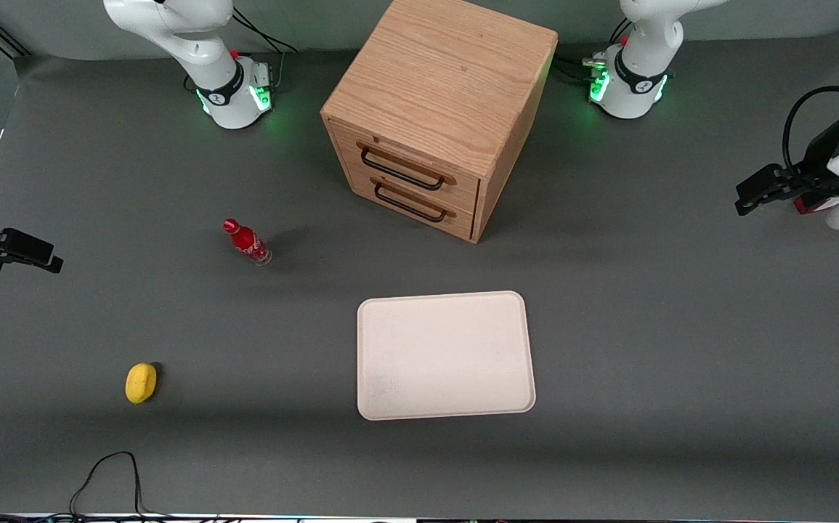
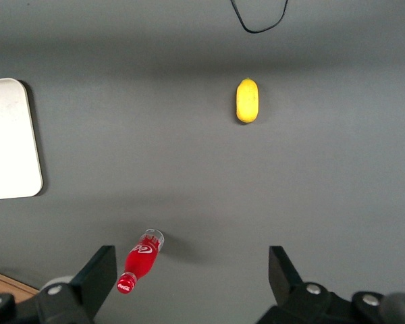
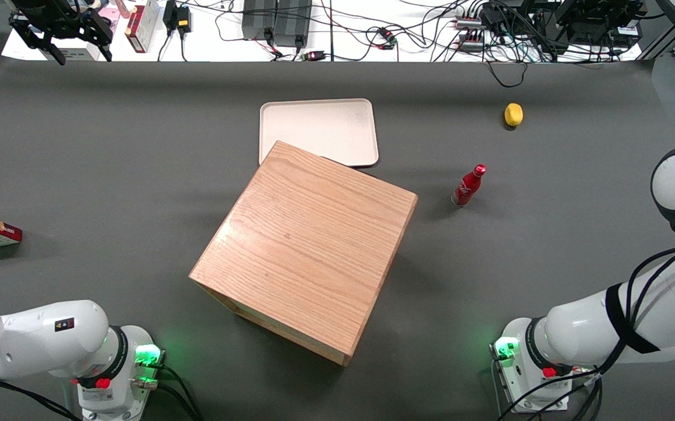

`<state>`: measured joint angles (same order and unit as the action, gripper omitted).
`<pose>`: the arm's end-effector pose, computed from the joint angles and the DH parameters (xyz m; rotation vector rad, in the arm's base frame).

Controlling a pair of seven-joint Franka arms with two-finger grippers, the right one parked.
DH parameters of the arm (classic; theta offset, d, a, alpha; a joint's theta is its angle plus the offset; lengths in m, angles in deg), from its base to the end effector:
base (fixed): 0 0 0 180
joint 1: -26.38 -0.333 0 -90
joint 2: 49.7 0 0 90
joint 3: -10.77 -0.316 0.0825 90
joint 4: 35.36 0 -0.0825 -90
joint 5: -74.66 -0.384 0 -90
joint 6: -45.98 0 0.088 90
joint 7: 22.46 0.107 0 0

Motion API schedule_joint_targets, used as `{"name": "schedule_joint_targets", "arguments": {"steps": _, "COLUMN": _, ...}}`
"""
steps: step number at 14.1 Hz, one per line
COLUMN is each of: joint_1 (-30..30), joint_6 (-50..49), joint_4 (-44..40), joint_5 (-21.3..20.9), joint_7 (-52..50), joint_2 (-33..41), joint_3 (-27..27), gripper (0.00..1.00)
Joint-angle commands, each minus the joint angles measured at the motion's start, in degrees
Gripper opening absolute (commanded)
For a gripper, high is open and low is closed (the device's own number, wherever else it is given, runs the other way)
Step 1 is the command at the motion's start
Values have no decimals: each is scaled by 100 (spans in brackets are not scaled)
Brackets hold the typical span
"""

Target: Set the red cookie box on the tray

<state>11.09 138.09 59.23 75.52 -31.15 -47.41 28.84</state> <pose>0.5441 -0.0313 0.6107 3.1353 0.1632 -0.0087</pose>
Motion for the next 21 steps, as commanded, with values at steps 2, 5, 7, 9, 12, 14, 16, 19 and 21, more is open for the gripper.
{"name": "schedule_joint_targets", "arguments": {"steps": 2, "joint_1": -8, "joint_6": -176, "joint_4": -143, "joint_5": -33, "joint_7": 43, "joint_2": -54, "joint_3": -15, "gripper": 100}}
{"name": "schedule_joint_targets", "arguments": {"steps": 5, "joint_1": -61, "joint_6": -403, "joint_4": 6, "joint_5": -323, "joint_7": 630, "joint_2": -36, "joint_3": -389, "gripper": 100}}
{"name": "schedule_joint_targets", "arguments": {"steps": 7, "joint_1": -70, "joint_6": -431, "joint_4": 42, "joint_5": -376, "joint_7": 1793, "joint_2": -54, "joint_3": -1022, "gripper": 100}}
{"name": "schedule_joint_targets", "arguments": {"steps": 9, "joint_1": -79, "joint_6": -325, "joint_4": 42, "joint_5": -429, "joint_7": 3682, "joint_2": -124, "joint_3": -1743, "gripper": 100}}
{"name": "schedule_joint_targets", "arguments": {"steps": 12, "joint_1": -201, "joint_6": -185, "joint_4": 103, "joint_5": -657, "joint_7": 5075, "joint_2": -194, "joint_3": -2333, "gripper": 98}}
{"name": "schedule_joint_targets", "arguments": {"steps": 14, "joint_1": -394, "joint_6": 78, "joint_4": 287, "joint_5": -710, "joint_7": 6285, "joint_2": -177, "joint_3": -2589, "gripper": 98}}
{"name": "schedule_joint_targets", "arguments": {"steps": 16, "joint_1": -509, "joint_6": 508, "joint_4": 603, "joint_5": -710, "joint_7": 7403, "joint_2": -159, "joint_3": -3009, "gripper": 97}}
{"name": "schedule_joint_targets", "arguments": {"steps": 19, "joint_1": -684, "joint_6": 1289, "joint_4": 1104, "joint_5": -710, "joint_7": 9317, "joint_2": -159, "joint_3": -3389, "gripper": 97}}
{"name": "schedule_joint_targets", "arguments": {"steps": 21, "joint_1": -983, "joint_6": 1721, "joint_4": 1473, "joint_5": -710, "joint_7": 10314, "joint_2": -185, "joint_3": -3398, "gripper": 97}}
